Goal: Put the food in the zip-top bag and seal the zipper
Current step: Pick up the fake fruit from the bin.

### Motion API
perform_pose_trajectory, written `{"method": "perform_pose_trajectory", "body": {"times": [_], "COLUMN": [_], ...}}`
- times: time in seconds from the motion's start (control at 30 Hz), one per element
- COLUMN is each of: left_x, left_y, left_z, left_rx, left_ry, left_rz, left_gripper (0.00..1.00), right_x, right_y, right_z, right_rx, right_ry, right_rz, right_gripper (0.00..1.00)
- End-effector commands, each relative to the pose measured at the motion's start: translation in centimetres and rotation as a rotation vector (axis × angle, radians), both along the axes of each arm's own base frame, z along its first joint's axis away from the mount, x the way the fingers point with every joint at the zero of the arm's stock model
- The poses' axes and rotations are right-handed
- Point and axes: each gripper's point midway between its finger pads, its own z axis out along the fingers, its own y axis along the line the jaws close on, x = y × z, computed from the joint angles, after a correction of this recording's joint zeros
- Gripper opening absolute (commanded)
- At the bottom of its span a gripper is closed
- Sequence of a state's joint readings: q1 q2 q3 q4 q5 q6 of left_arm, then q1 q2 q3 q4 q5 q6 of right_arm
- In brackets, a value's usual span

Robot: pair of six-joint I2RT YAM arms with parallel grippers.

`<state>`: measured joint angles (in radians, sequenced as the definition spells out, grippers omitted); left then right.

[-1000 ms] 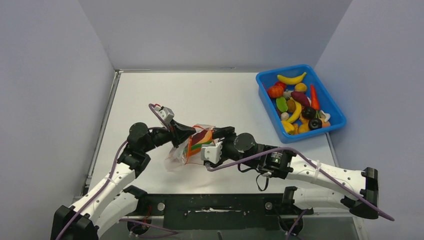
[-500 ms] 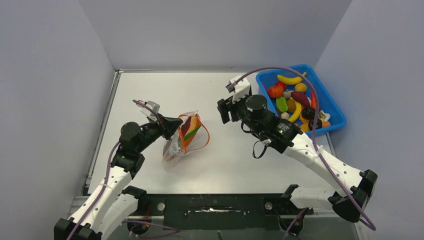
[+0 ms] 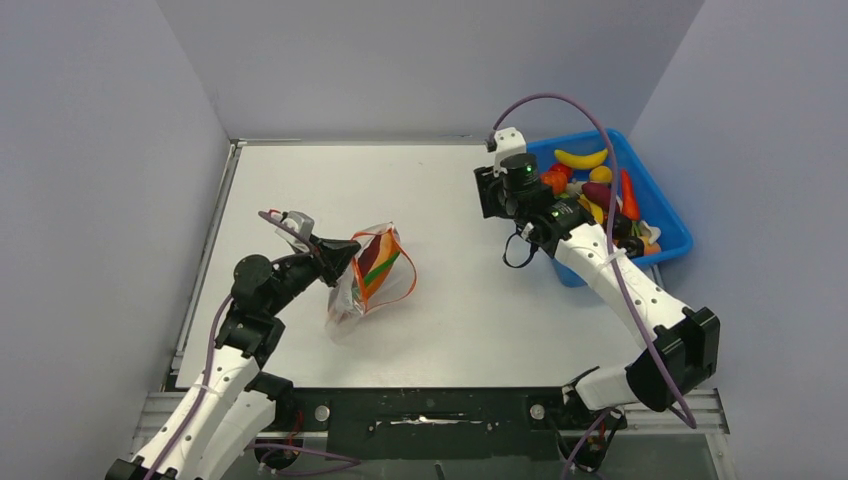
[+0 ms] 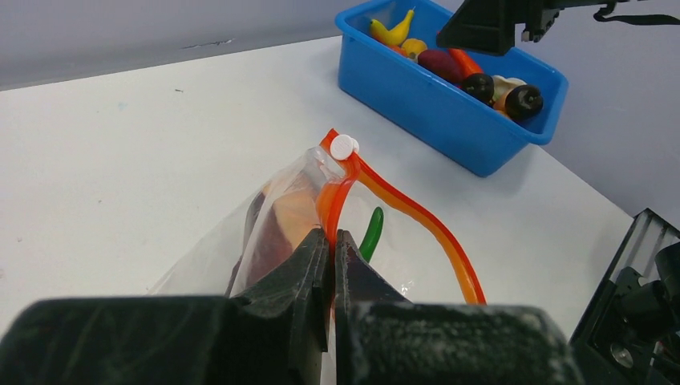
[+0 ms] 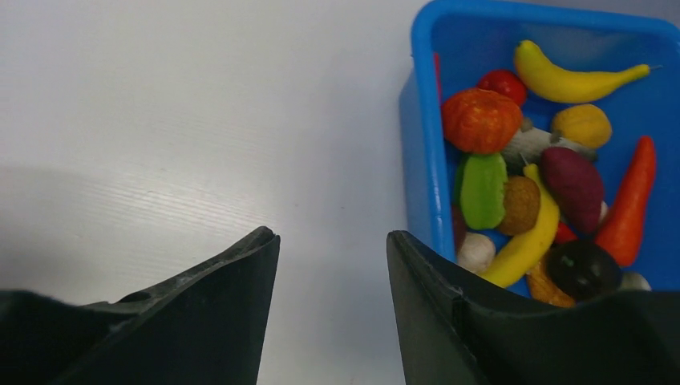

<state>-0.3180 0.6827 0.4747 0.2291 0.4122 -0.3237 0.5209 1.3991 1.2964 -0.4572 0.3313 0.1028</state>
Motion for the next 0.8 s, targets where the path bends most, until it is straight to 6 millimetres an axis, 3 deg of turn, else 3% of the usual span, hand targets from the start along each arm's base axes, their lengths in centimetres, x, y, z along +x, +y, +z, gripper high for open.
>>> {"method": "perform_pose_trajectory", "body": {"times": [0.0,0.2,0.47,0.6,0.77], "left_x": [-0.3,-0.4,-0.6,-0.8,-1.0], "left_y": [0.0,0.1,0.2,0.1,0.0], "left_z": [1.7,1.1,1.3,1.2,1.3], "left_rx": [0.007,0.042,0.057,0.057,0.055], "left_ry": [-0.104,-0.111,-0.134,-0.134,-0.144], "left_rz": [-0.011,-0.004,-0.008,-0.015,-0.026], "left_gripper": [0.00,0.00,0.00,0.00,0.00], "right_x": [2.6,5.2,9.3,11.1,13.1], "right_y": [-4.3,-9.4,-14.2,-15.6,-16.5], "right_z": [2.1,0.2,-1.0,-2.1,-4.1], "right_rx": [-0.095,-0.178,0.210,0.313,0.376], "right_ry": [-0.084,-0.049,-0.048,-0.058,-0.051], "right_rz": [-0.130,-0.196,-0.452,-0.609,-0.678], "right_gripper": [0.51,0.50,0.55,0.59,0.66]}}
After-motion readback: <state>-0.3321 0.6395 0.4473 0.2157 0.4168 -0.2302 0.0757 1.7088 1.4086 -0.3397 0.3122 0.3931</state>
